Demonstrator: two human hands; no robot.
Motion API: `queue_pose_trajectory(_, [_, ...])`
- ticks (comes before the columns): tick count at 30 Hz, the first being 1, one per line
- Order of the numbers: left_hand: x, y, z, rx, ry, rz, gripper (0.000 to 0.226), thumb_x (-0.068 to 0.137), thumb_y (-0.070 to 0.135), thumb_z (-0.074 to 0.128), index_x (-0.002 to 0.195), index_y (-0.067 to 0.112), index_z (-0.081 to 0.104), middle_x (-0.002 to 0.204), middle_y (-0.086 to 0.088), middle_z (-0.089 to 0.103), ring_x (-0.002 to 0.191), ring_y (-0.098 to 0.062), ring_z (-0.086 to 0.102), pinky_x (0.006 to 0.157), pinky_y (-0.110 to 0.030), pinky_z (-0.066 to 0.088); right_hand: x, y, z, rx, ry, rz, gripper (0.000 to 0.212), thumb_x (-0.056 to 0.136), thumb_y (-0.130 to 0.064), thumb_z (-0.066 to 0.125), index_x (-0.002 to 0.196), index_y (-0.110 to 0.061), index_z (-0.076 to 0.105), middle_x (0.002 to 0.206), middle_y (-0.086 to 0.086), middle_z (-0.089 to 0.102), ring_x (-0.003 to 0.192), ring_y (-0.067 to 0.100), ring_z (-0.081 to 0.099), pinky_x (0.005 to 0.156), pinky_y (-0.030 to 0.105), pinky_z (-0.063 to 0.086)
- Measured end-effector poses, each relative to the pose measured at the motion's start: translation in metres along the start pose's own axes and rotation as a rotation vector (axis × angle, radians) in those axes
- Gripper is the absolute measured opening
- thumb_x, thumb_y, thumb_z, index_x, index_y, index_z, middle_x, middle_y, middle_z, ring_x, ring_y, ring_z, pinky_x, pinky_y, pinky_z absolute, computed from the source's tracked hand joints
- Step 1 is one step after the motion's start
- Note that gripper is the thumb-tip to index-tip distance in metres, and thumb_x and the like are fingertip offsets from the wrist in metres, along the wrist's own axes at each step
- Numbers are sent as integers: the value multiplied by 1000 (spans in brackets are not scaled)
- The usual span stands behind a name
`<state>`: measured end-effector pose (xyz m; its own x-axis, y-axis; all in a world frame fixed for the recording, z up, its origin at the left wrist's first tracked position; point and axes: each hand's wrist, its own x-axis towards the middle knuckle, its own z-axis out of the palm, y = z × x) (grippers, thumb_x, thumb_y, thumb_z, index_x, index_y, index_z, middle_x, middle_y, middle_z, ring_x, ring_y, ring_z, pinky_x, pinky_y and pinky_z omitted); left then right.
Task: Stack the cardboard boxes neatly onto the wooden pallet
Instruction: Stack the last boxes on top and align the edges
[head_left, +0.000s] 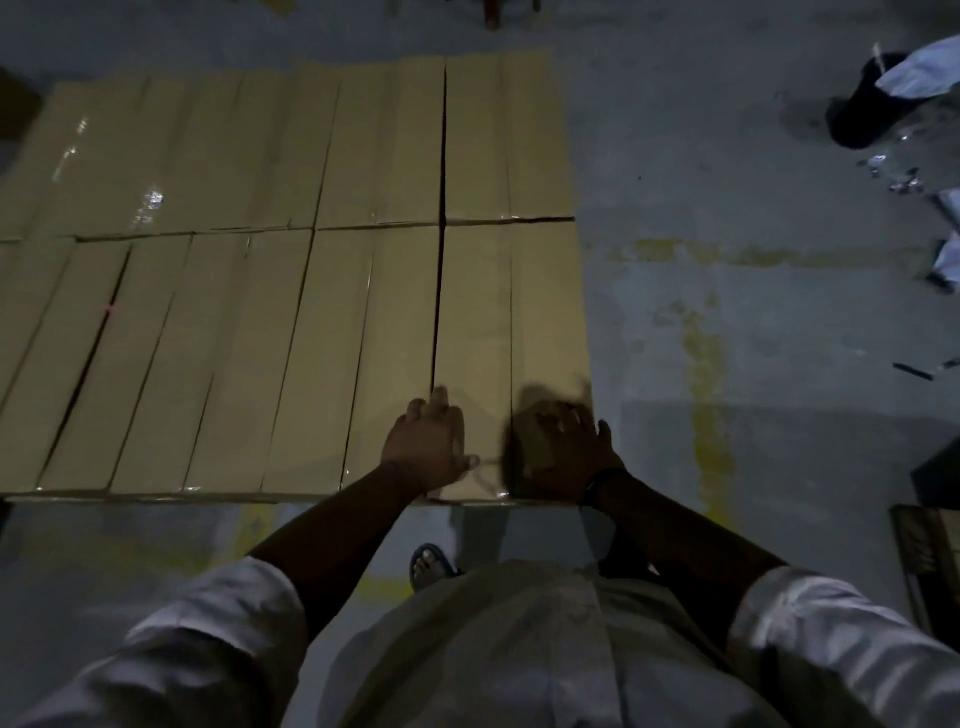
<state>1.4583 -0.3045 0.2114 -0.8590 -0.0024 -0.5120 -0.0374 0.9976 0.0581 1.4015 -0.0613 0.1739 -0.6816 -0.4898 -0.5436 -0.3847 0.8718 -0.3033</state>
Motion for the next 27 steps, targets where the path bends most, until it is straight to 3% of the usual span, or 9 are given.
queue_pose_trajectory(8, [62,92,-71,-39,174,-97,84,92,65,50,158,18,25,169,-10,6,149,-39,24,115,-47,34,10,76,-76,121,160,-31,80,94,-59,53,158,-24,21,165,9,14,151,34,8,121,49,14])
queue_pose_trajectory(14, [108,155,-94,-203,327,-152,64,95,56,53,148,23,45,167,-8,20,141,-38,37,106,-46,40,25,160,-126,126,193,14,85,90,-68,52,156,-19,29,161,10,31,147,32,27,119,49,27])
queue_pose_trajectory(17, [127,165,-100,-157,388,-82,57,96,54,52,145,24,51,166,-5,23,134,-36,45,101,-44,44,36,185,-142,201,224,57,82,89,-62,58,154,-18,34,157,10,38,144,34,33,115,52,32])
queue_pose_trajectory(21, [149,156,-110,-188,431,-135,53,97,53,52,140,23,55,163,-7,30,132,-38,48,101,-44,45,61,189,-161,225,217,42,77,93,-52,61,154,-14,34,156,12,39,141,34,36,115,48,33])
queue_pose_trajectory(27, [185,139,-125,-201,382,-185,52,95,46,58,141,22,54,161,-8,35,133,-37,47,103,-46,46,112,169,-203,389,156,1,72,98,-42,59,154,-6,32,160,15,31,148,30,26,120,40,24])
